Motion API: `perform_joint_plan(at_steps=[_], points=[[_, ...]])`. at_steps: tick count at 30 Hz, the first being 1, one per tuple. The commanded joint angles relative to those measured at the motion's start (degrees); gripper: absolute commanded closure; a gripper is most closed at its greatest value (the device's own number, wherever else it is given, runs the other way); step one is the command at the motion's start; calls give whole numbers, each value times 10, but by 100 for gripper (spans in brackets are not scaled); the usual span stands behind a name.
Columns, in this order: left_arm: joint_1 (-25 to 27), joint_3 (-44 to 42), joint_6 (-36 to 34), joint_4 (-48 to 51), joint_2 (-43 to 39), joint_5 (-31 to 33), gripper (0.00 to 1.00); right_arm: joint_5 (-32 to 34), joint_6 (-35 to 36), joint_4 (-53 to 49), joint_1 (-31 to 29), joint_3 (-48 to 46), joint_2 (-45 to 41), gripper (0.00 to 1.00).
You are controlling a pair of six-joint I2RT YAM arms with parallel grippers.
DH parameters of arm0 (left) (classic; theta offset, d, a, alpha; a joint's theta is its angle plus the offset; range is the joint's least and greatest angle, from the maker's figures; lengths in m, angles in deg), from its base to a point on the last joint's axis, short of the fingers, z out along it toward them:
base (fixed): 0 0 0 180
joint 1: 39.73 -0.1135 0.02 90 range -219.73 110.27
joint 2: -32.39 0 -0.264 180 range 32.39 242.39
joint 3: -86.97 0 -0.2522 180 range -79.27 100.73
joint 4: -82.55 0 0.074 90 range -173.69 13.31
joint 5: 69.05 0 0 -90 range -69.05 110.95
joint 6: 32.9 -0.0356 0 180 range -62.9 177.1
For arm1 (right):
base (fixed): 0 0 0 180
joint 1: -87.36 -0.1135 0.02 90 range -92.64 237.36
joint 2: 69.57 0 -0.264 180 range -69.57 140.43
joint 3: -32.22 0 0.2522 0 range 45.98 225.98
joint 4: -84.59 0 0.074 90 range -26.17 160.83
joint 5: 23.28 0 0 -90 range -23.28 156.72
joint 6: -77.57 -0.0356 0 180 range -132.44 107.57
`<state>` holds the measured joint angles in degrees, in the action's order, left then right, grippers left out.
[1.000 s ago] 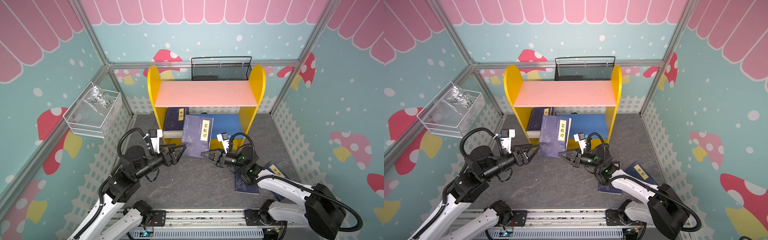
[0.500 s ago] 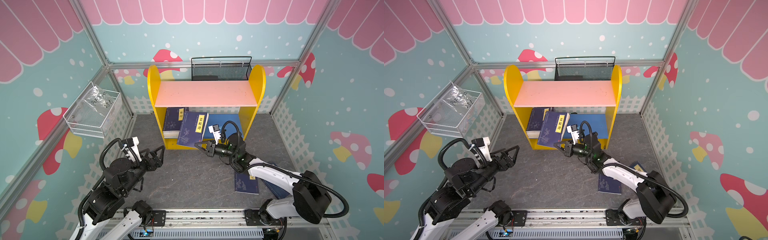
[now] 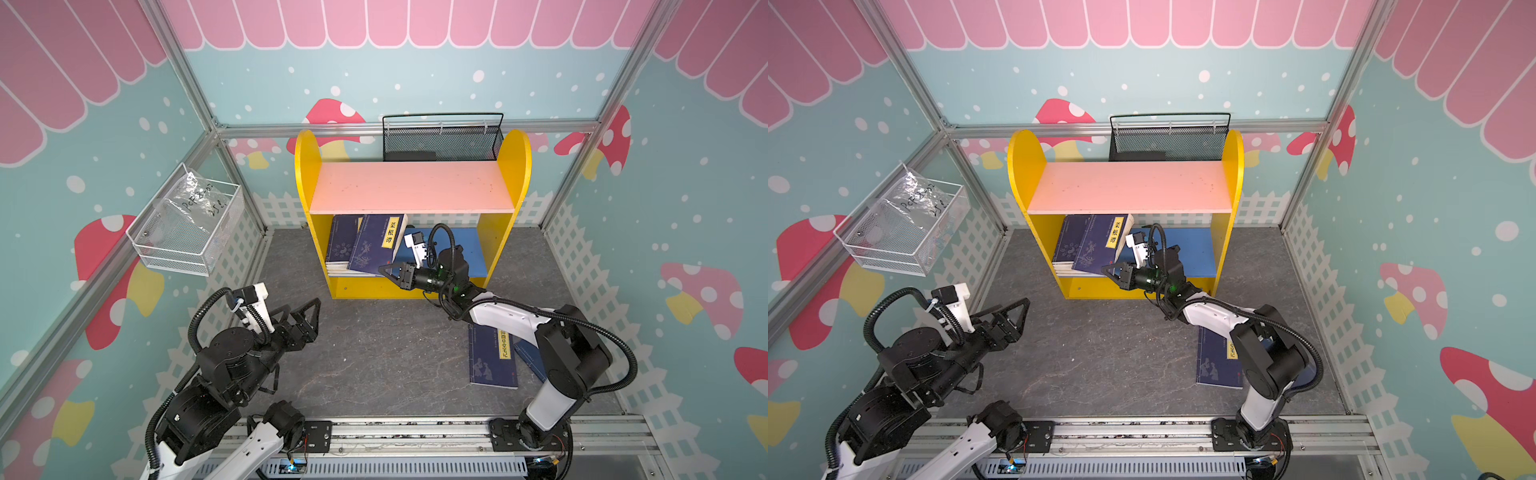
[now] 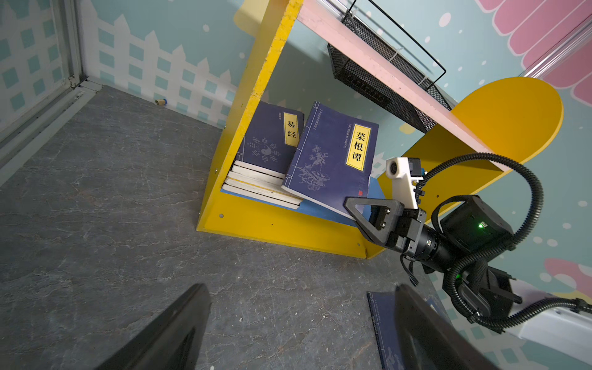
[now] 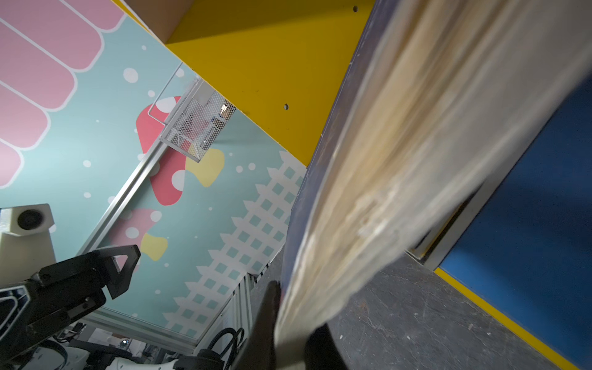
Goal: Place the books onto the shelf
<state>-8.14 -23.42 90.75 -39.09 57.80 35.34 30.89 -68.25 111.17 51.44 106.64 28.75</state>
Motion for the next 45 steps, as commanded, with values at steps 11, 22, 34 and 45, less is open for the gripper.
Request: perform_joint_plan(at_steps=[11,22,34,45], points=[[-2,-21,12,4,3,5,8,-131,-208,382,15,28,100,96],[-2,-31,24,3,2,-5,8,-171,-276,360,36,134,182,95],[-3,-31,20,2,-5,0,8,-173,-168,72,38,248,198,95],[-2,-26,16,13,-19,15,8,-135,-68,-111,38,373,242,95]])
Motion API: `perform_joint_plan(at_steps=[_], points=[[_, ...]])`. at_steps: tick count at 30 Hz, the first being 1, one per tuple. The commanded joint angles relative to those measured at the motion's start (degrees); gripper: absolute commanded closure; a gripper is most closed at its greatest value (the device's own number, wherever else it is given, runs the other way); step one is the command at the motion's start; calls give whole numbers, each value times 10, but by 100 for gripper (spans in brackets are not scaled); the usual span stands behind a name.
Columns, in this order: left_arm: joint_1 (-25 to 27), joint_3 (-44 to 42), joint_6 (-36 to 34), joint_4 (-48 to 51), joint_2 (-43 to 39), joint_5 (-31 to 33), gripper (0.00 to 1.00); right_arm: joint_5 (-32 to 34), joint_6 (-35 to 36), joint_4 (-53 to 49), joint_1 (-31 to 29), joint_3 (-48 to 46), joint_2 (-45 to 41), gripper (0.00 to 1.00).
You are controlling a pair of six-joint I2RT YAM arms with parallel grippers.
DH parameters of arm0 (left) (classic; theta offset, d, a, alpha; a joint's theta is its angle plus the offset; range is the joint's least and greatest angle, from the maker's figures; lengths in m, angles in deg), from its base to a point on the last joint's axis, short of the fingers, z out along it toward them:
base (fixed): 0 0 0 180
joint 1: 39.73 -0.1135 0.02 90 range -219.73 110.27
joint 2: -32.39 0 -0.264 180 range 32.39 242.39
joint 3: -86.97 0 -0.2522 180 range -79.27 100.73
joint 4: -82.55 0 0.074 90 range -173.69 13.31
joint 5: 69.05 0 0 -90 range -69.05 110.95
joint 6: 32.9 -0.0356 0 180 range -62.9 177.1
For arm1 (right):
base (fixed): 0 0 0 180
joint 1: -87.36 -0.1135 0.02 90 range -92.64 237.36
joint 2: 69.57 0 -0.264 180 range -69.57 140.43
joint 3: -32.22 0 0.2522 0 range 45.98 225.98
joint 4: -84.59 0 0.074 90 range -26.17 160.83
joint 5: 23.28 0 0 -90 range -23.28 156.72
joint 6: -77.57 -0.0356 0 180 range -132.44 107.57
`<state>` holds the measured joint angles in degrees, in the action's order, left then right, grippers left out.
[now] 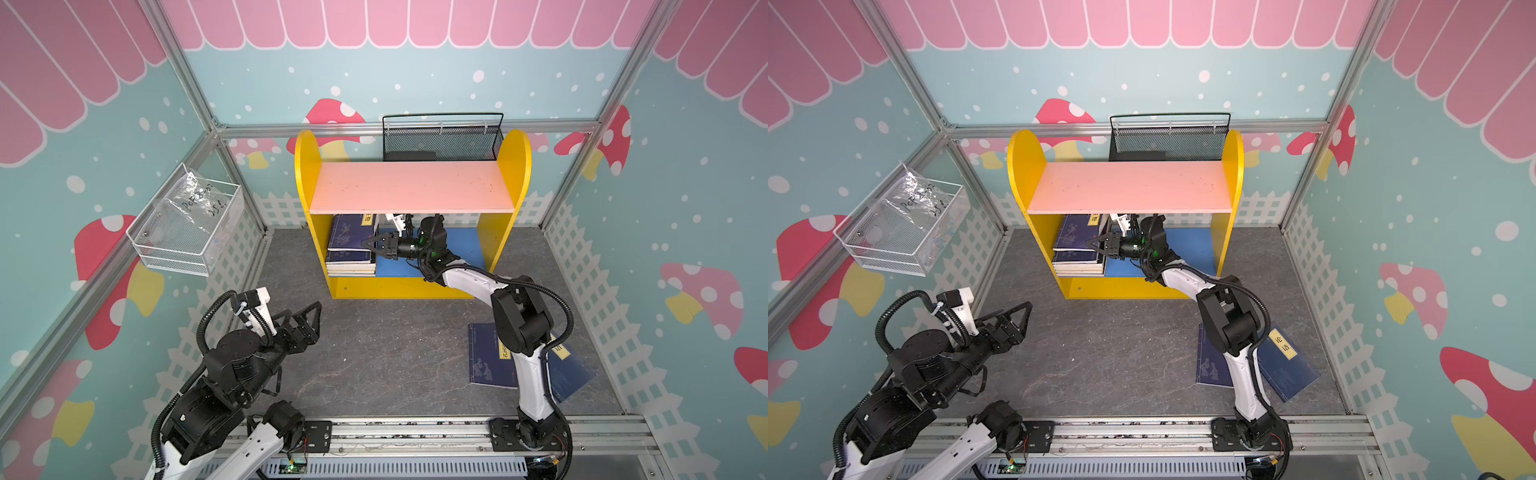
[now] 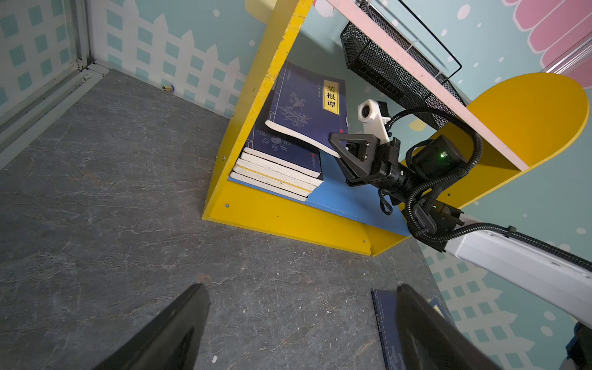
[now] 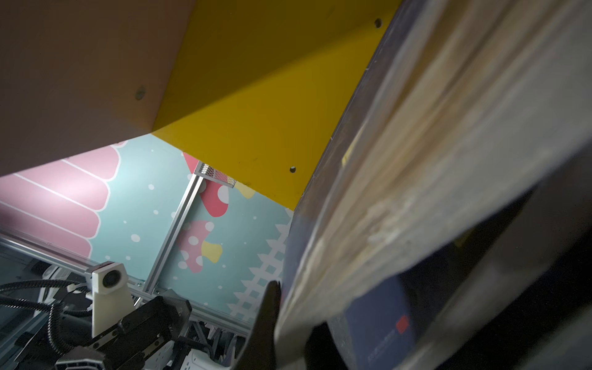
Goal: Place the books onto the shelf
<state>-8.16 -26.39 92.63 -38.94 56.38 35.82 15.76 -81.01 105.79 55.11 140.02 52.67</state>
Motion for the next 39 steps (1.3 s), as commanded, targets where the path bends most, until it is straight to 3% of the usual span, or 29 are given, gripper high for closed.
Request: perform_joint_plan(at_steps=[1,16,39], points=[[-2,3,-3,12,-5,12,8,23,72,-84,2,48,4,95],[-2,-1,-5,2,10,18,7,-1,136,-204,-7,120,15,95],[-2,-13,2,-2,2,18,6,-49,116,-209,-14,150,30,95]])
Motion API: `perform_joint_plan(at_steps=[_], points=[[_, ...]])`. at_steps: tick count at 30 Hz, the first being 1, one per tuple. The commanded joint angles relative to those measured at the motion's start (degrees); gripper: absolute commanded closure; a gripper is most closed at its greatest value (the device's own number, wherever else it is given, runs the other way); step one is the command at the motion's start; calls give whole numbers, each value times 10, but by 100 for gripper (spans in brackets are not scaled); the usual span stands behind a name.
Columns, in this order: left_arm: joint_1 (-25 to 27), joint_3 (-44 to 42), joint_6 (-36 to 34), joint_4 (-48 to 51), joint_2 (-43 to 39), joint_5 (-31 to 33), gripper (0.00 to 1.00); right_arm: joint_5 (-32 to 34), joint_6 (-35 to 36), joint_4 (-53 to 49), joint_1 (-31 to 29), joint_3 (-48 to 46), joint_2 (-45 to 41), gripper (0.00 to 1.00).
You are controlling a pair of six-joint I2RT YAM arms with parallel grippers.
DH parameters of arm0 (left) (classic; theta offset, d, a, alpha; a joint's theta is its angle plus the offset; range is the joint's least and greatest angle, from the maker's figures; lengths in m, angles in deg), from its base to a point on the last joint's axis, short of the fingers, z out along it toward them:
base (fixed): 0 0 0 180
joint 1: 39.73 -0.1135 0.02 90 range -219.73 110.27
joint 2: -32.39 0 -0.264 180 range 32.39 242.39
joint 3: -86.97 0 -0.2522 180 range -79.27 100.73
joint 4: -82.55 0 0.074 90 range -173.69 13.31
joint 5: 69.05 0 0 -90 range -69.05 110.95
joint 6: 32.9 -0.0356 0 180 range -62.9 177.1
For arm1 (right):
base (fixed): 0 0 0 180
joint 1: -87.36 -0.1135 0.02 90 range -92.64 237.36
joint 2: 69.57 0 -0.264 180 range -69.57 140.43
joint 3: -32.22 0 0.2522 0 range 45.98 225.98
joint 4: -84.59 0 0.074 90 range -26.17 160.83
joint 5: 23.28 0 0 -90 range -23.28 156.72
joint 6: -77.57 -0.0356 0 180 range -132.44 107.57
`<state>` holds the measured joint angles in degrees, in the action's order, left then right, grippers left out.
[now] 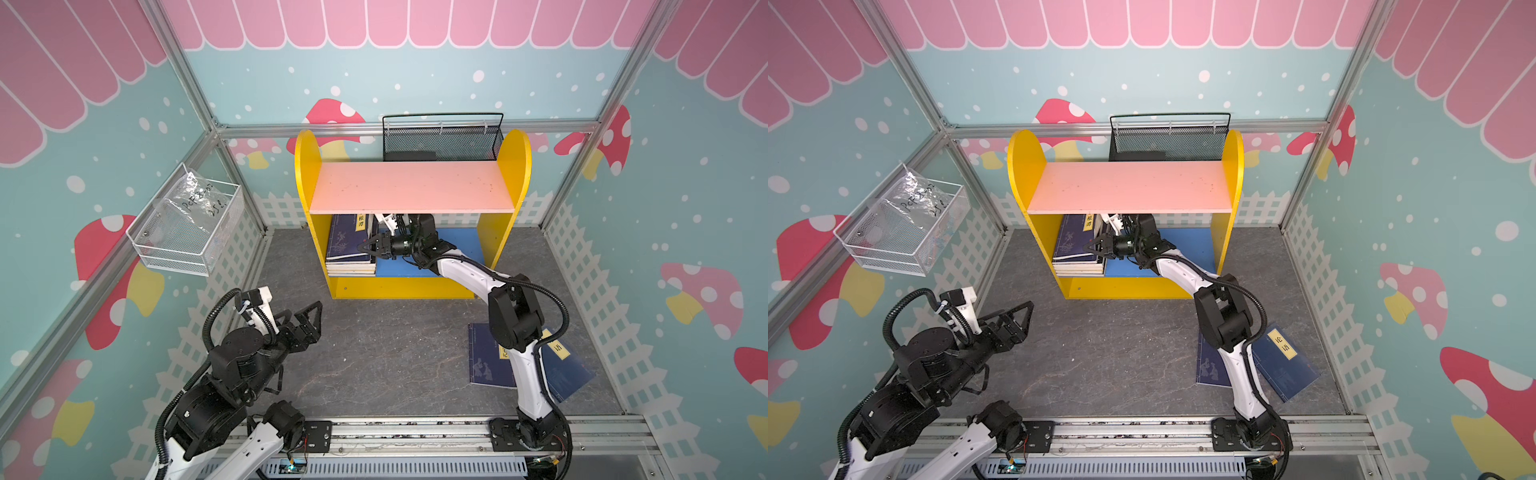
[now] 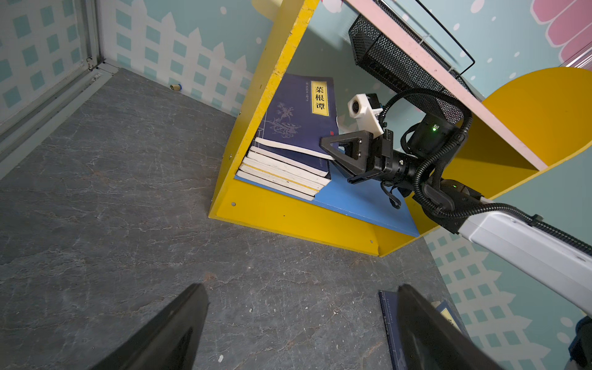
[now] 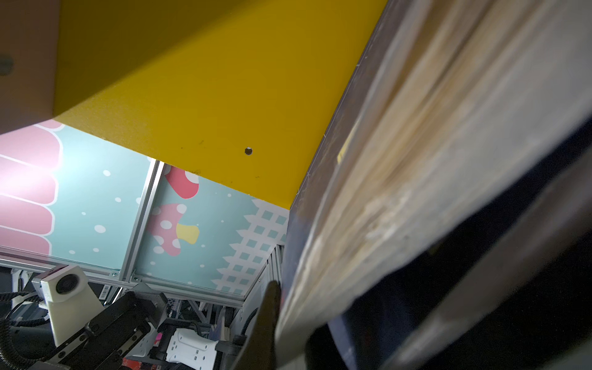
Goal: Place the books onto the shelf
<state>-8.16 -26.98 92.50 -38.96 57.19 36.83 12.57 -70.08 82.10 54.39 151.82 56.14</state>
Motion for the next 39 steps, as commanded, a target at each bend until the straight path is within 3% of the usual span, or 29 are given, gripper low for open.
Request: perform_joint_plan(at_steps=[1,22,33,39], points=[[-2,-8,4,-2,-8,9,6,-17,4,28,-7,32,-5,95],[-2,-14,10,1,-18,7,6,6,-3,24,-11,38,9,94],[-2,-11,6,2,-18,11,6,21,28,-28,-11,38,-2,85],[-2,-16,10,1,-19,11,6,8,40,-41,-11,42,-6,92]])
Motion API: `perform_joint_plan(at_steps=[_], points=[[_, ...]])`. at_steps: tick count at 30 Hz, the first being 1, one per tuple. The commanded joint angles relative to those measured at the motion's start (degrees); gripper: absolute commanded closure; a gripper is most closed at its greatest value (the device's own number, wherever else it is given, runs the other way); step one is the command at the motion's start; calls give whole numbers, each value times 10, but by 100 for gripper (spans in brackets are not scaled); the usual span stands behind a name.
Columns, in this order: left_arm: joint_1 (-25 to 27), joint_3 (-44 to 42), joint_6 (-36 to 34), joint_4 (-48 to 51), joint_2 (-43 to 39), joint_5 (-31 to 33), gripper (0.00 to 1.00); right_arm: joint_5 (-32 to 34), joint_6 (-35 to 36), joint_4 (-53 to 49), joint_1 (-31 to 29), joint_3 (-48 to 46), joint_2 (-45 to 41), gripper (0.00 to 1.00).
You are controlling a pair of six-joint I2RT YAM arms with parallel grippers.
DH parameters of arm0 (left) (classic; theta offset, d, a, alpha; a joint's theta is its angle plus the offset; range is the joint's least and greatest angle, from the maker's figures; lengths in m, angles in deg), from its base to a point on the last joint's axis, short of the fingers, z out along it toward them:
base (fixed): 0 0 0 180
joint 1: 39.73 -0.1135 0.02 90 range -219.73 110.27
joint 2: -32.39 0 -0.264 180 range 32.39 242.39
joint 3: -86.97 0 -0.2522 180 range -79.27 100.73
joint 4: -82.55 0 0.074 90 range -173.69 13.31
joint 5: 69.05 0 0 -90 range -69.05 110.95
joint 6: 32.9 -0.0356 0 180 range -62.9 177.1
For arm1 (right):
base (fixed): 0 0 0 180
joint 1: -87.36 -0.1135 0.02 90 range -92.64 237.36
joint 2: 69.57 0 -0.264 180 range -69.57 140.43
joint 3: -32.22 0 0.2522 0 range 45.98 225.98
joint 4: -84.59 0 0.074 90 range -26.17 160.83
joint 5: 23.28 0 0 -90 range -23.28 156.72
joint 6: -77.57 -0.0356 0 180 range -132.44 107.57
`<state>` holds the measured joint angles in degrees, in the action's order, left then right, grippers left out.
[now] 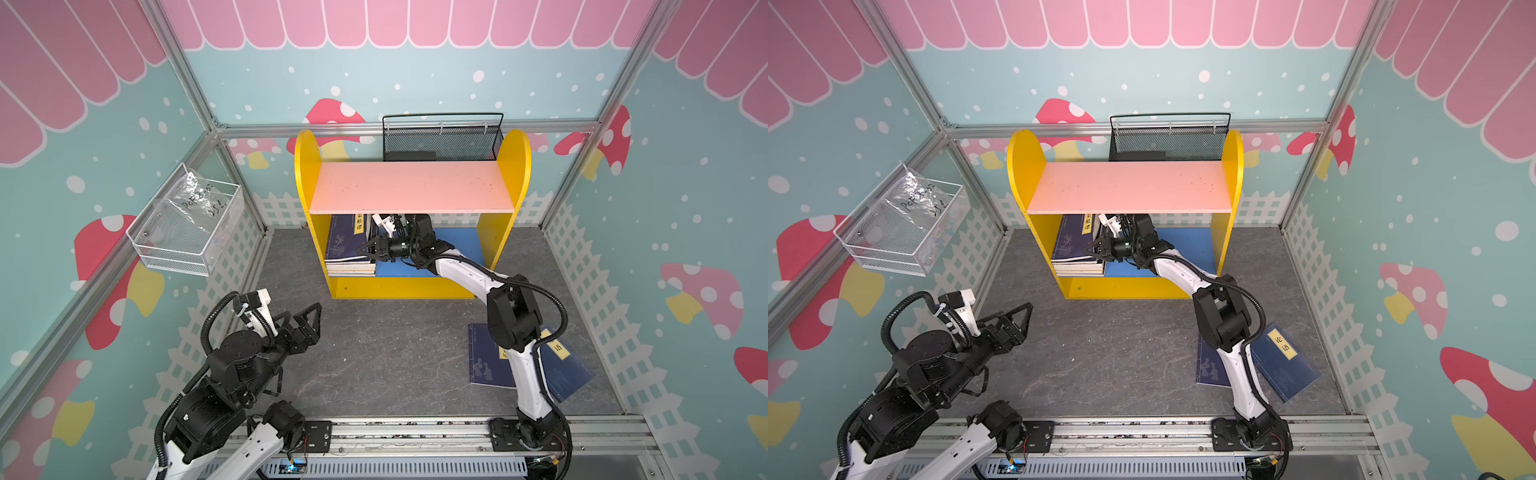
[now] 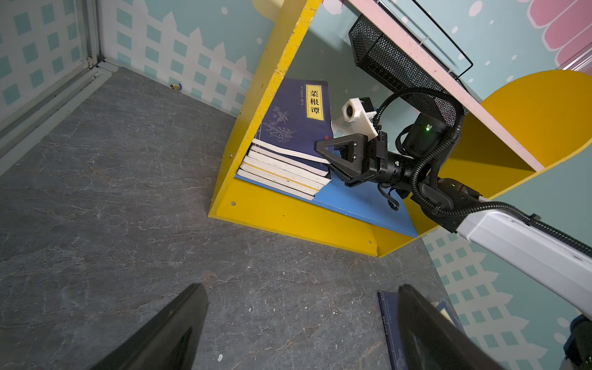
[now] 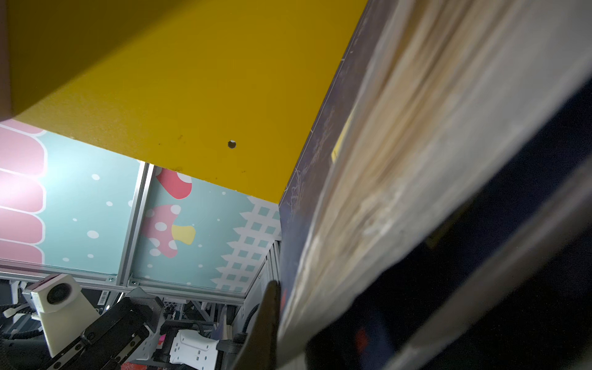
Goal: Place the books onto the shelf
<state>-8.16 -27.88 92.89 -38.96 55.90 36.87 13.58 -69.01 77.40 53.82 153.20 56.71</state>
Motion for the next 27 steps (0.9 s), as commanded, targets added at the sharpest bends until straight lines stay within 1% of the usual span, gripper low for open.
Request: perform_joint_plan(at_steps=[1,27], points=[[-2,-8,6,1,-6,10,6,-4,30,6,-5,28,-13,92],[-2,-17,8,-2,-10,8,6,-24,39,8,-7,27,-26,93]])
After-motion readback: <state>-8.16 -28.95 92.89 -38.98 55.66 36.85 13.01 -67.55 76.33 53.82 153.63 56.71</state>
